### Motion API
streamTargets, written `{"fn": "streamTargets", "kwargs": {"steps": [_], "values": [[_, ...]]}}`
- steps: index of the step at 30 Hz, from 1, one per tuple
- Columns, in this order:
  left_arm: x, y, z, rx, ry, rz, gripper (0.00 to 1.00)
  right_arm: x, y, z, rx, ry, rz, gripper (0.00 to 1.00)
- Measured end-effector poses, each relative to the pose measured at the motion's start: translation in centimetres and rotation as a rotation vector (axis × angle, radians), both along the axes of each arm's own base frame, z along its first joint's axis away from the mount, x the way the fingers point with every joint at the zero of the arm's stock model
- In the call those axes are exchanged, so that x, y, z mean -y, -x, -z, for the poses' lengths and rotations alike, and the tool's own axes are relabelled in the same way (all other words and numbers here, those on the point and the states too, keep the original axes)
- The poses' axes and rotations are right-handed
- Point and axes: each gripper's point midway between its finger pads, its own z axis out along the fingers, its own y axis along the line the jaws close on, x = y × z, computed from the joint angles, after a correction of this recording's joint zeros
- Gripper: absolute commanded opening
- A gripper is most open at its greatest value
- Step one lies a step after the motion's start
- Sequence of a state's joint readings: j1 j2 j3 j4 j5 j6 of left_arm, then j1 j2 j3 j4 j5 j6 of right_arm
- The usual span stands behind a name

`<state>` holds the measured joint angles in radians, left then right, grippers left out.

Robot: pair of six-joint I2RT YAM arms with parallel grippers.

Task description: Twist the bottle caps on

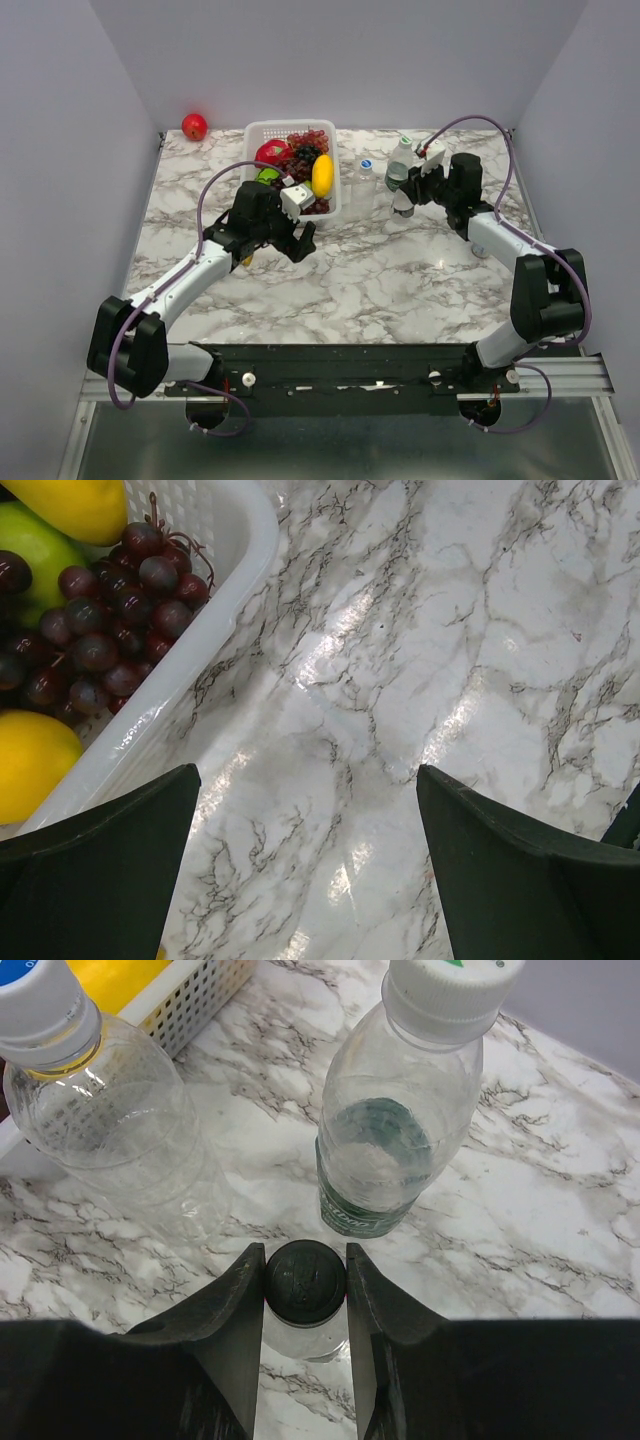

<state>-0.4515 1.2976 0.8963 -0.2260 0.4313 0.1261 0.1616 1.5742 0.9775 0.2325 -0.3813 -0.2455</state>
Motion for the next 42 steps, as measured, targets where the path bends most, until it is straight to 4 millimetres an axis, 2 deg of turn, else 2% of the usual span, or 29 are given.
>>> {"fn": "streamTargets", "kwargs": {"steps": [8, 16, 29, 31, 32, 34, 35, 38, 42], "values": [[0.1, -0.3, 0.1, -0.004, -0.001, 0.0, 0.99, 0.0, 0.0, 0.1, 0.004, 0.005, -0.005, 0.52], [0.2, -0.2, 0.3, -0.016, 0.003, 0.002, 0.99, 0.0, 0.0, 0.1, 0.003, 0.008, -0.006, 0.54], [0.3, -0.3, 0.3, -0.015, 0.006, 0.004, 0.99, 0.1, 0.2, 0.1, -0.023, 0.021, -0.007, 0.67], [0.4, -0.4, 0.2, -0.01, 0.008, 0.004, 0.99, 0.3, 0.0, -0.6, -0.025, 0.031, 0.006, 0.69], [0.4, -0.4, 0.1, -0.006, 0.01, 0.004, 0.99, 0.6, 0.0, -1.0, -0.026, 0.038, 0.019, 0.74], [0.5, -0.5, 0.0, 0.001, 0.013, 0.004, 0.99, 1.2, 0.3, -2.3, -0.024, 0.048, 0.049, 0.89], [0.5, -0.6, -0.1, 0.004, 0.014, 0.003, 0.99, 1.5, 0.5, -3.1, -0.022, 0.052, 0.065, 1.0], [0.4, -1.3, -0.5, 0.028, 0.02, -0.024, 0.99, 2.2, 1.9, -6.6, 0.014, 0.055, 0.093, 1.0], [-0.1, -2.0, -0.7, 0.059, 0.019, -0.075, 0.99, 2.7, 5.0, -11.1, 0.068, 0.029, 0.103, 1.0]]}}
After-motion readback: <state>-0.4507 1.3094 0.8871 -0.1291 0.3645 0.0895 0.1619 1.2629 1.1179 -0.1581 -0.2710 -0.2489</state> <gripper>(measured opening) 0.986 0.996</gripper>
